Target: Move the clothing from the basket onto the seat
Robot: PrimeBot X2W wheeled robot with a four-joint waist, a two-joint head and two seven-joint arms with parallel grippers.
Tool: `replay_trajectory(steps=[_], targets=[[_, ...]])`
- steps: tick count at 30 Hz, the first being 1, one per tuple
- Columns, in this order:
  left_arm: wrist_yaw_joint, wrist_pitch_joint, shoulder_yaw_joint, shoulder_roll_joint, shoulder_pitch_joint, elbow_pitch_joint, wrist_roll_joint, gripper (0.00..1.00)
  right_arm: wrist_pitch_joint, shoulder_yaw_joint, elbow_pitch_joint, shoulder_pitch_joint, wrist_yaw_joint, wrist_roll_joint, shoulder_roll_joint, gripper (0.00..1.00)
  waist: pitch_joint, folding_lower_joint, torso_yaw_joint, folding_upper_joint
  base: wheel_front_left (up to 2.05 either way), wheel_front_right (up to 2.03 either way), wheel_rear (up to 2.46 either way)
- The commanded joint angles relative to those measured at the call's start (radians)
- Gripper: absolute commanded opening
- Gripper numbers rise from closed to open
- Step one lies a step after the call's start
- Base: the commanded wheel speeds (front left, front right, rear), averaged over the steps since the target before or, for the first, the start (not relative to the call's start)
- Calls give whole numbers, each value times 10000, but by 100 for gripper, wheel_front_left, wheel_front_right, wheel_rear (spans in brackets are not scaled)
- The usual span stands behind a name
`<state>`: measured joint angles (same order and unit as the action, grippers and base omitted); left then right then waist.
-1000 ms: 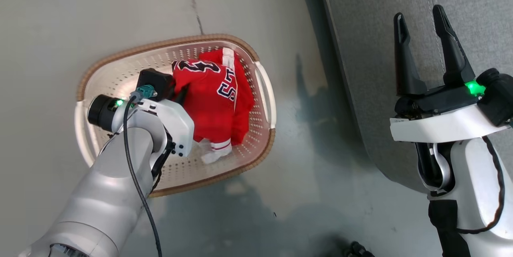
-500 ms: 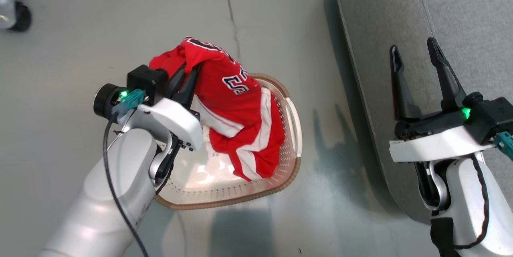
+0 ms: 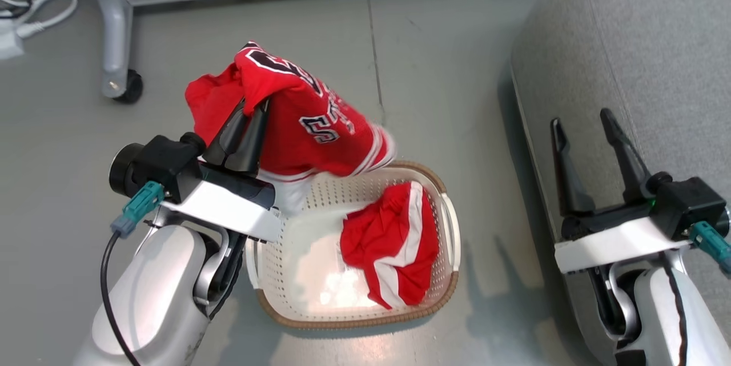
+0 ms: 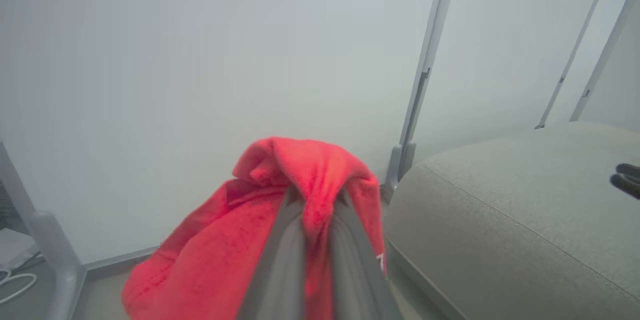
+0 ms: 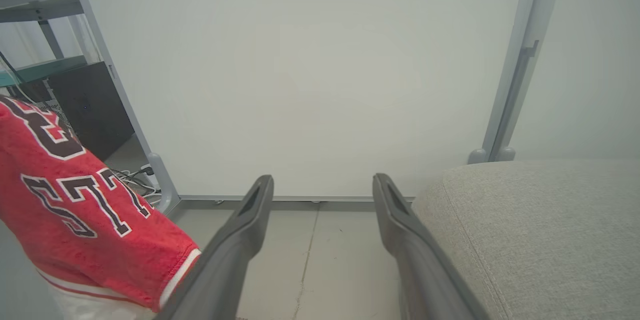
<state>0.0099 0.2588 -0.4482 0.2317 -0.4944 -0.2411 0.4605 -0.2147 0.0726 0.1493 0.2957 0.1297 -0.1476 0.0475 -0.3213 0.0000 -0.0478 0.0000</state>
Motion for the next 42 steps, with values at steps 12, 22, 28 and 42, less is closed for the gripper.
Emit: replay_trajectory(steps=[12, 22, 28, 42], targets=[[-222, 51, 377, -250, 881, 994, -359, 0, 319, 195, 34, -1122, 19, -136, 57, 100, 1817, 0, 303, 0, 0, 0, 0], [-71, 52, 243, -359, 1720, 1266, -672, 0, 536, 13, -75, -1996, 19, -275, 52, 100, 2713, 0, 154, 0, 0, 0, 0], [-17, 52, 155, -311, 2049, 1435, -731, 0, 700, -164, -243, -2482, 19, -266, 54, 100, 3031, 0, 112, 0, 0, 0, 0], [76, 26, 1, -266, 2259, 1703, -647, 0, 831, -157, -399, -2862, 19, -483, 54, 100, 3256, 0, 162, 0, 0, 0, 0]])
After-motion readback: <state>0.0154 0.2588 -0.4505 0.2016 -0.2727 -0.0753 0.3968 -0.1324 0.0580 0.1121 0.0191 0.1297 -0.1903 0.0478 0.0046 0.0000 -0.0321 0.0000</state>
